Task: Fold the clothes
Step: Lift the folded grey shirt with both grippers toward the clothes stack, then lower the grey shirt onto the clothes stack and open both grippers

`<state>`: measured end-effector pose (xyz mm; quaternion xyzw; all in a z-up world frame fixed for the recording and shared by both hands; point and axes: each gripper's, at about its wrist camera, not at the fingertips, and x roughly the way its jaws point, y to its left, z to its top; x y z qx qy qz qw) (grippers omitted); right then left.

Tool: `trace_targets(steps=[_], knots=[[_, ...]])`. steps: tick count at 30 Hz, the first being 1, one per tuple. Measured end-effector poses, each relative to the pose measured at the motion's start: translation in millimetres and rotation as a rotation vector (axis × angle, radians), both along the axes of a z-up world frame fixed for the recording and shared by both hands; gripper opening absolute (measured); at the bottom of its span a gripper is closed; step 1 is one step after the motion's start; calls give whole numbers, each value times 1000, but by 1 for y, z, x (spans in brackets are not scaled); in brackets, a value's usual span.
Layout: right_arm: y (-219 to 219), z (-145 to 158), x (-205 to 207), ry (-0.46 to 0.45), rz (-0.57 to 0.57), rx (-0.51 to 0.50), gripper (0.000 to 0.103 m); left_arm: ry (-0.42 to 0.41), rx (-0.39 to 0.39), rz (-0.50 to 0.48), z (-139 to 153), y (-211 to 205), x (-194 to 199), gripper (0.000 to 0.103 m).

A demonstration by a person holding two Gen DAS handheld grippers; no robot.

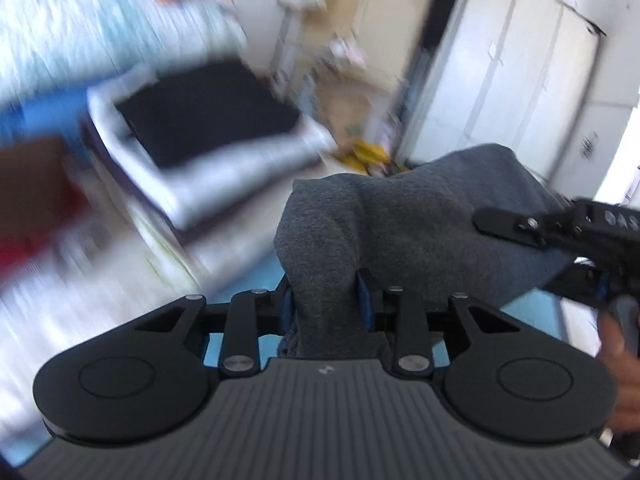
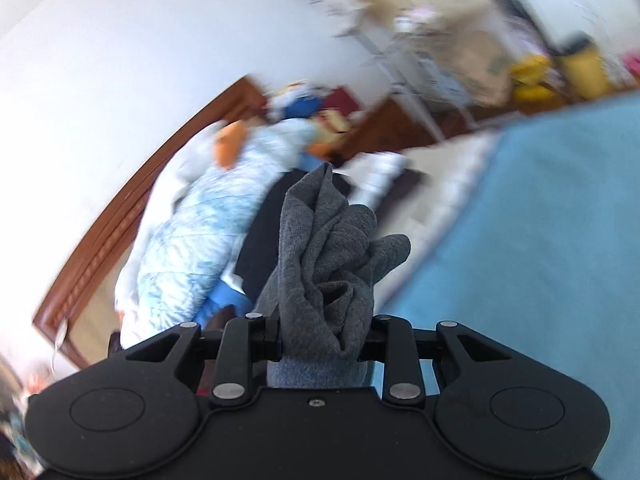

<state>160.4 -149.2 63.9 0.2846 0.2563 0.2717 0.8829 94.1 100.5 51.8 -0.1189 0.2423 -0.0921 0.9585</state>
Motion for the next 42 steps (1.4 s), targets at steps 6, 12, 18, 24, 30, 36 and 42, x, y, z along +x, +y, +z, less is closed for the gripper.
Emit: trace_targets(steps=[6, 12, 18, 24, 30, 36, 42], knots=[[92, 83, 101, -187, 182, -83, 33, -155, -62, 140, 62, 100, 62, 30], [160, 104, 194, -169, 265, -125, 33, -231, -85, 283, 51, 139, 115, 29], [183, 72, 239, -125, 254, -301, 32, -139, -96, 262, 14, 145, 160, 29], [162, 10, 267, -76, 99, -290, 36, -126, -73, 260, 5, 139, 181, 42], [175, 30, 260, -198, 21, -370, 33, -273, 40, 260, 20, 114, 161, 33], [175, 17, 272, -139, -70, -491, 61, -160, -74, 268, 9, 125, 171, 42], [159, 36, 265, -83, -215, -473, 63, -243, -94, 281, 27, 134, 154, 41]])
